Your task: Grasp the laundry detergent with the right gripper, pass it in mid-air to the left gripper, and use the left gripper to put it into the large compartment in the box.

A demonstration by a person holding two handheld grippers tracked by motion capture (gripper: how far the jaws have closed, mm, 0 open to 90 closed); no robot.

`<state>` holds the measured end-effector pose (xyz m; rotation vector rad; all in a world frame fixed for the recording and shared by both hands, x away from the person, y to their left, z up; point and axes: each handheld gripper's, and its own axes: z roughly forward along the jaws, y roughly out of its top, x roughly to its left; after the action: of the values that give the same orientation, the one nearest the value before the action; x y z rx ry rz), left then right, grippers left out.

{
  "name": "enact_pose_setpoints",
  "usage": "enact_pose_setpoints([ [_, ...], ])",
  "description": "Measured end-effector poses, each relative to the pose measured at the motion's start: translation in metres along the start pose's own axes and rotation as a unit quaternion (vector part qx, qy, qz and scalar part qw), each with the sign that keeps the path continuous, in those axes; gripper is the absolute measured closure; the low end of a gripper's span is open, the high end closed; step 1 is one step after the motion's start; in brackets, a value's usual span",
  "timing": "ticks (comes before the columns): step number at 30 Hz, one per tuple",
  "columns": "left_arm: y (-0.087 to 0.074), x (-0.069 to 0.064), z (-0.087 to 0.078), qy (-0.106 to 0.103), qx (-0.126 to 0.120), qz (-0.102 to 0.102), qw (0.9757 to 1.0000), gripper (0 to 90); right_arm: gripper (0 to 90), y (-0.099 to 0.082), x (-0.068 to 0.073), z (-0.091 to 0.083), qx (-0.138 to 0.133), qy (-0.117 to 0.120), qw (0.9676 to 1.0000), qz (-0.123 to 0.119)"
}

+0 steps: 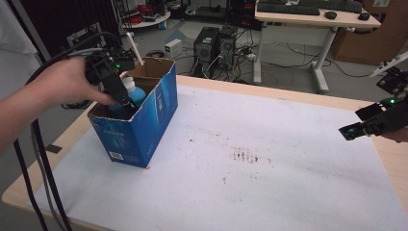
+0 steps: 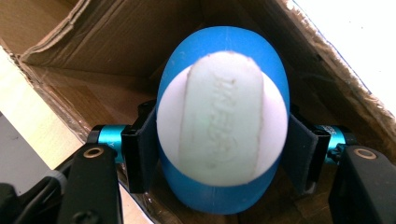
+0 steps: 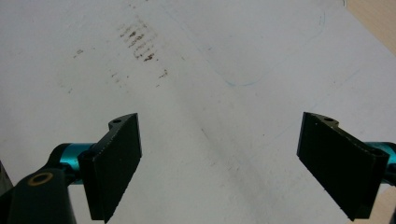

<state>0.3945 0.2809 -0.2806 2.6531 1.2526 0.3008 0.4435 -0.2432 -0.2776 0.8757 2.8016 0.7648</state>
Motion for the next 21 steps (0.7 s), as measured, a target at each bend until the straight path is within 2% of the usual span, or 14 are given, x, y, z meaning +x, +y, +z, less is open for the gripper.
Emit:
enact_pose_setpoints([
  [6,0.0003,0.0009,-0.006,0.002,-0.005,0.0,1.0,37.2,13.1,-0.001,0.0001,-0.0009,0.001,0.0,1.0,0.002],
  [17,0.0003,0.0013,-0.0059,0.0,-0.001,0.005,1.0,37.2,13.1,-0.0015,0.0007,-0.002,0.0,0.0,1.0,0.001],
  [21,0.0013,0.0003,-0.0074,-0.002,0.003,0.011,0.9999,31.8,13.1,-0.0023,0.0013,-0.0028,0.0,0.0,1.0,0.003],
])
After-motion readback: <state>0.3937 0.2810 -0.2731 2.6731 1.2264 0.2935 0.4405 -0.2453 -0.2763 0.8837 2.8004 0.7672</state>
